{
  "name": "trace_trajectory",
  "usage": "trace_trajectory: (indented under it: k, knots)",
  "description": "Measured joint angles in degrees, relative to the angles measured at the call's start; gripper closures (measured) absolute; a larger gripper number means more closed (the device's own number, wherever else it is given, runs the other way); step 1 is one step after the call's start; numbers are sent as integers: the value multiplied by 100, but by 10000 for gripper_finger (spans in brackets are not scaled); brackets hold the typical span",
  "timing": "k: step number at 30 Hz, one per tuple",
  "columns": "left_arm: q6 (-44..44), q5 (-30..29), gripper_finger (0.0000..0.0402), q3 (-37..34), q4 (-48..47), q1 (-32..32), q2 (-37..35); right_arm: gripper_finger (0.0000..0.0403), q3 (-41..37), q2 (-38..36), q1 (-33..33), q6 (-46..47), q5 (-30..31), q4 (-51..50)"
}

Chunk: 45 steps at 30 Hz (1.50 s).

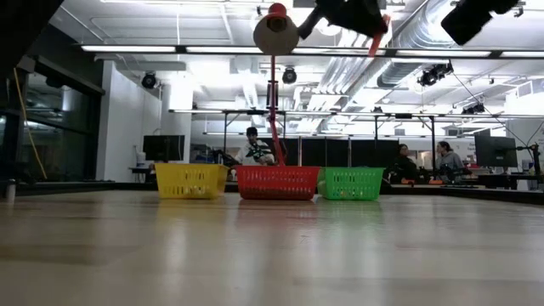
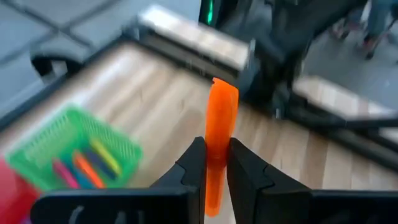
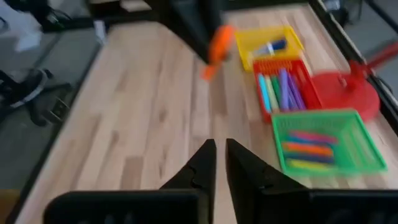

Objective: Pick & Place Markers
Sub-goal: Put the orange pen into the green bin

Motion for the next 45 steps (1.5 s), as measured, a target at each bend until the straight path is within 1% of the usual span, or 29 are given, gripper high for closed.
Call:
trace_trajectory:
  k: [3, 11, 13, 16, 18, 20, 24, 29, 35, 40, 45]
  knots:
    - [349, -1, 365, 138, 403, 166, -7, 360, 0, 5, 1, 95, -269, 344]
    - [618, 183, 364, 147, 1301, 450, -7, 278, 0, 18, 0, 497, -306, 1323]
    - [740, 195, 364, 147, 1631, 483, -7, 258, 2, 82, 0, 537, -274, 1492]
    - [998, 236, 364, 147, 2094, 519, -7, 233, 2, 204, 0, 542, -21, 1652]
    - [1103, 278, 364, 147, 2228, 515, -9, 222, 2, 291, 0, 628, 121, 1812]
    - [1182, 278, 364, 147, 2237, 541, -8, 215, 2, 391, 0, 739, 125, 1938]
    - [1192, 344, 364, 147, 2294, 548, -7, 213, 2, 618, 0, 822, 74, 2110]
    - [1315, 350, 364, 147, 2476, 548, -8, 213, 2, 887, 0, 989, -273, 2259]
    - [1316, 405, 364, 147, 2471, 548, -8, 217, 2, 1024, 0, 1093, -362, 2510]
    - [1316, 471, 364, 147, 2473, 548, -9, 233, 0, 1024, 0, 1142, -398, 2714]
    - [1316, 473, 364, 147, 2473, 548, -9, 264, 2, 1058, 0, 1135, -400, 2722]
